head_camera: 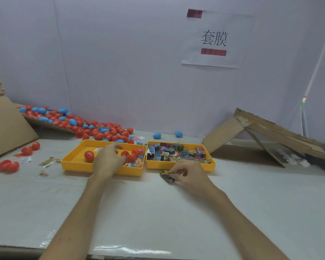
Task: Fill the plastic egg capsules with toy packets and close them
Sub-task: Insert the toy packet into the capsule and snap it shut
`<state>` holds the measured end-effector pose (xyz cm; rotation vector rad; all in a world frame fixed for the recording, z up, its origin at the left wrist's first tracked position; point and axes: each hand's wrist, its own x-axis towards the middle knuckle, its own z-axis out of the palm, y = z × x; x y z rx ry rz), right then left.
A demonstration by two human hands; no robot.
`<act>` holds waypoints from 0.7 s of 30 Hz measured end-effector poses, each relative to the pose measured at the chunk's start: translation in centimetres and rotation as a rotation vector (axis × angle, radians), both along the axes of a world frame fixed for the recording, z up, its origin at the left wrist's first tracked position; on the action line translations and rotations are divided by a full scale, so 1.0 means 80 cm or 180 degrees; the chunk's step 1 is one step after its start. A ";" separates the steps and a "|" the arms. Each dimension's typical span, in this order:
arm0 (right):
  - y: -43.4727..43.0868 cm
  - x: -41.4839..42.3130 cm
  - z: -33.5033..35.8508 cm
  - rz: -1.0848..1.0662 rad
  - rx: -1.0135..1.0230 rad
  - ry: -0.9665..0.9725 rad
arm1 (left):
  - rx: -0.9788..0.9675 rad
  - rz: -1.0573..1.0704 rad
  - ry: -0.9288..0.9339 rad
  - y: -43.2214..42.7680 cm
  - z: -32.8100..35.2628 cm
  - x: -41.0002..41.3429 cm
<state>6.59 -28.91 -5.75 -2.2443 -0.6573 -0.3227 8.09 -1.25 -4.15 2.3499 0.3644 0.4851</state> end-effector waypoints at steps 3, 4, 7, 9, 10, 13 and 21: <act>0.000 0.002 -0.002 0.0003 -0.0003 0.0000 | -0.0582 0.0094 -0.0477 0.015 0.008 0.002; 0.000 0.004 -0.003 0.0003 0.0013 0.0012 | -0.0728 0.0154 -0.0621 0.020 0.010 0.001; -0.001 0.006 -0.005 -0.0005 0.0028 0.0052 | -0.0825 0.0337 -0.0998 0.030 0.014 -0.003; -0.002 0.006 -0.006 -0.0034 0.0003 0.0077 | -0.0404 0.0697 -0.0997 0.039 0.011 -0.004; -0.002 0.006 -0.006 -0.0043 -0.0003 0.0097 | -0.0147 0.0893 -0.0793 0.045 0.008 -0.003; -0.002 0.006 -0.005 -0.0043 0.0000 0.0117 | 0.0275 0.1008 0.0271 0.056 0.000 -0.003; -0.003 0.006 -0.006 -0.0048 0.0050 0.0124 | -0.0432 0.0453 -0.0671 0.048 0.002 -0.004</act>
